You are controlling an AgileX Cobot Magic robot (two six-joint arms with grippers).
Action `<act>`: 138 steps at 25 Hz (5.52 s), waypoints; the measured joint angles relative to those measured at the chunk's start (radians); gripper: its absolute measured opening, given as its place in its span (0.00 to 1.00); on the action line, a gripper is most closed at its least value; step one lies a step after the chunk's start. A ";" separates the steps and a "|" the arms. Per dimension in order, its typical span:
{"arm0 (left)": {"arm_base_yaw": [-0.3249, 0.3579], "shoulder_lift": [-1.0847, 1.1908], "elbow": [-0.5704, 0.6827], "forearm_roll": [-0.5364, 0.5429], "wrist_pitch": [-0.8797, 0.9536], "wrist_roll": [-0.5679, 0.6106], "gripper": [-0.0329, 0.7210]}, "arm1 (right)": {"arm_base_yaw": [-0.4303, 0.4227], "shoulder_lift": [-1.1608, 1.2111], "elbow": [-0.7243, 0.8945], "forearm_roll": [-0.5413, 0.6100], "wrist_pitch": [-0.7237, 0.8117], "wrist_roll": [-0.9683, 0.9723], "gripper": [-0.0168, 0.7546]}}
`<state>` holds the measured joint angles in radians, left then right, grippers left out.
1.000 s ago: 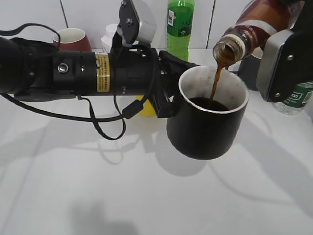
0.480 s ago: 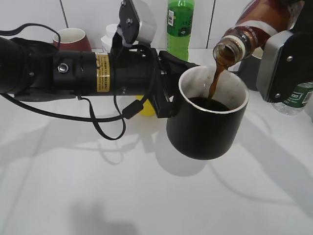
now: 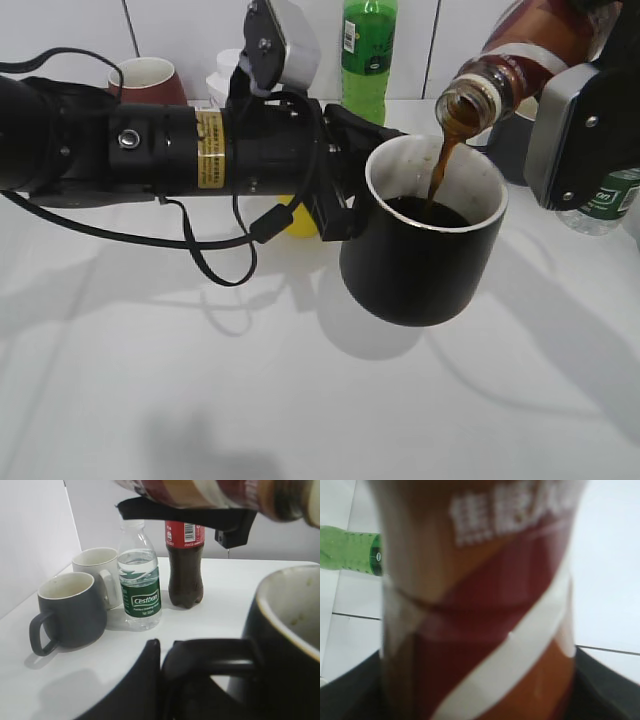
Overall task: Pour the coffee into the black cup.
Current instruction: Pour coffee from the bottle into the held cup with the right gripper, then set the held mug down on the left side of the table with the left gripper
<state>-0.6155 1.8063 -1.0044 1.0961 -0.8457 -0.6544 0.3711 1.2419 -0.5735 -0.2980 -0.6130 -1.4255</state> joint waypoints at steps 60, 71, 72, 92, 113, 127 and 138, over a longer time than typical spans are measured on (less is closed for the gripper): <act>0.048 -0.010 0.000 -0.094 0.000 0.002 0.09 | 0.000 0.008 0.000 0.006 -0.005 1.387 0.71; 0.209 -0.123 0.047 -0.033 -0.011 0.002 0.09 | 0.000 0.058 0.000 0.006 0.015 1.558 0.71; 0.230 -0.132 0.060 -0.032 -0.011 0.002 0.09 | 0.000 0.058 0.000 0.006 0.015 1.559 0.71; 0.652 -0.214 0.293 -0.147 -0.067 0.081 0.09 | 0.000 0.058 0.000 0.006 -0.023 1.560 0.71; 0.657 0.094 0.298 -0.525 -0.235 0.434 0.09 | 0.000 0.058 0.000 0.006 -0.031 1.560 0.71; 0.657 0.220 0.265 -0.599 -0.285 0.487 0.09 | 0.000 0.058 0.000 0.006 -0.033 1.560 0.71; 0.657 0.250 0.261 -0.604 -0.292 0.486 0.10 | 0.000 0.058 0.000 0.006 -0.035 1.560 0.71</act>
<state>0.0420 2.0562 -0.7432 0.4920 -1.1374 -0.1684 0.3711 1.3000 -0.5735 -0.2925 -0.6480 0.1344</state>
